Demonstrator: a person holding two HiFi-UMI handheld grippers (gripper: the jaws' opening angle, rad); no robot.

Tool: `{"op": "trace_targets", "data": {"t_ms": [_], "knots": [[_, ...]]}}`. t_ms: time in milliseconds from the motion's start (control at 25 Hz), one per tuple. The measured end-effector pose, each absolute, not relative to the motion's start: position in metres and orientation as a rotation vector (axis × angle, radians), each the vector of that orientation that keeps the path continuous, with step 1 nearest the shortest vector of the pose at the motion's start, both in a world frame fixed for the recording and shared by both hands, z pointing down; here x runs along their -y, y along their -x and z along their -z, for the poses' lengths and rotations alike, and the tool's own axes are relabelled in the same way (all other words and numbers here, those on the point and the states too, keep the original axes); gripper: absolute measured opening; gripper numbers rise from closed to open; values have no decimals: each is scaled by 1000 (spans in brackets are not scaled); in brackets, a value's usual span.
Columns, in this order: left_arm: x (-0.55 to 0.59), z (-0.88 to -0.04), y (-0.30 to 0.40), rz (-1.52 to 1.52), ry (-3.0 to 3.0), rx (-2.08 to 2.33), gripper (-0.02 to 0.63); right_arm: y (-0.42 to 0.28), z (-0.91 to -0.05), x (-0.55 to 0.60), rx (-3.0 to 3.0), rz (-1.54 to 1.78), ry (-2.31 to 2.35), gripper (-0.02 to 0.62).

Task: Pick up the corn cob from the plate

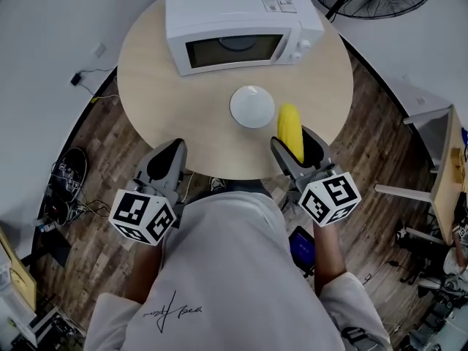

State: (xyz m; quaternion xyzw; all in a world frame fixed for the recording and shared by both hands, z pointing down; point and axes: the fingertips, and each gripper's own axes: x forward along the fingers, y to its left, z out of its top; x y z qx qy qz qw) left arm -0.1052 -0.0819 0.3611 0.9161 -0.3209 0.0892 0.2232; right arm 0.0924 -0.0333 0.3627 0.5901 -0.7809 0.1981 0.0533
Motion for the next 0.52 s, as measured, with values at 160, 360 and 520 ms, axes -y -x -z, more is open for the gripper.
{"op": "trace_targets", "data": {"t_ms": [160,360,520], "knots": [[79,-361,102,-245,-2533,875,-9,-95,-364,31,2362,-601,-1789,268],[78,-363,102,-250,-2528,876,-9,-94,-366,30,2369,-607,-1772,268],[77,-368,101,-251,-2520,883,-9,-95,-370,31,2375,-613,-1765,268]]}}
